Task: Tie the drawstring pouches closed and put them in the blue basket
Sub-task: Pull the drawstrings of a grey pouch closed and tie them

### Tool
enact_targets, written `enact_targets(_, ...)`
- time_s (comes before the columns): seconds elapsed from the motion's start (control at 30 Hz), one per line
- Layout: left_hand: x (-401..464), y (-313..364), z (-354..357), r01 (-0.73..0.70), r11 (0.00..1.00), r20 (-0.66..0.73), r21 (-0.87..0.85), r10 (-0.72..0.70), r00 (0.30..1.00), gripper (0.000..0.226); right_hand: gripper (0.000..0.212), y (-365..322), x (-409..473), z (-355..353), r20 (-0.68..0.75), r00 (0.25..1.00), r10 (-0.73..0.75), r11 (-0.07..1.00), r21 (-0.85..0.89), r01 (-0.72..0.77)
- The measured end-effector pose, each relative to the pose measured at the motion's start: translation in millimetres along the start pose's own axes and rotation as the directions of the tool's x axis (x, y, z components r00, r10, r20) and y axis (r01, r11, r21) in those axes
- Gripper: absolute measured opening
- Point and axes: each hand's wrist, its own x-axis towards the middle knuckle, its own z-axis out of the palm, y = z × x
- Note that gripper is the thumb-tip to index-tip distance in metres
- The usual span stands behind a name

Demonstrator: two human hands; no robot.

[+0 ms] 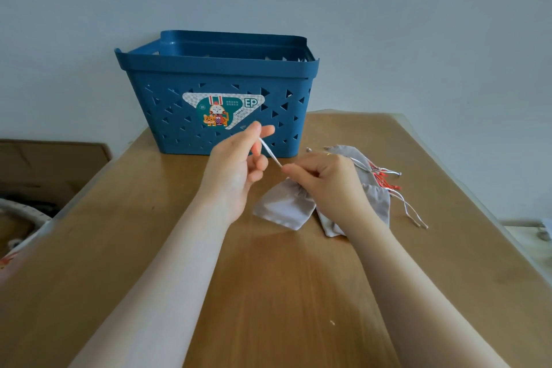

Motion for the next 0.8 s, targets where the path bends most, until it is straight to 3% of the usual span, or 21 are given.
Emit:
enact_targets(0.2, -4, -3, 1, 0.037, 0.999, 0.041, 0.039, -0.038, 0.998, 0.03, 0.027, -2, -4, 4, -0.105, 0.983, -0.151, 0.987, -0.065, 0.145)
enact_targets(0.27, -5, -7, 4, 0.065, 0.997, 0.14, 0.046, -0.071, 0.988, 0.023, 0.027, -8, -5, 3, -0.171, 0.983, -0.074, 0.997, 0.015, 0.078)
enact_targets(0.4, -7, -20, 10, 0.197, 0.976, 0.242, 0.09, -0.213, 0.947, 0.058, 0.013, -14, -4, -5, -0.188, 0.966, 0.178, 0.949, 0.293, -0.118)
enact_targets(0.47, -9, -23, 12, 0.209, 0.97, 0.256, 0.127, -0.235, 0.938, 0.044, 0.012, -16, -4, -8, -0.183, 0.959, 0.218, 0.926, 0.35, -0.143)
enact_targets(0.57, -10, -25, 12, 0.064, 0.954, 0.283, 0.293, -0.151, 0.947, 0.016, 0.016, -20, -4, -11, -0.147, 0.941, 0.305, 0.87, 0.444, -0.213)
enact_targets(0.67, -11, -26, 13, -0.09, 0.896, 0.297, 0.436, -0.048, 0.954, 0.013, 0.015, -25, -5, -13, -0.047, 0.933, 0.356, 0.777, 0.57, -0.267)
enact_targets(0.73, -11, -25, 13, -0.112, 0.873, 0.288, 0.475, -0.034, 0.957, 0.019, 0.015, -26, -6, -15, -0.003, 0.931, 0.364, 0.724, 0.631, -0.28)
enact_targets(0.8, -11, -21, 13, -0.022, 0.926, 0.264, 0.376, -0.085, 0.961, 0.022, 0.013, -28, -5, -16, 0.017, 0.926, 0.377, 0.673, 0.682, -0.287)
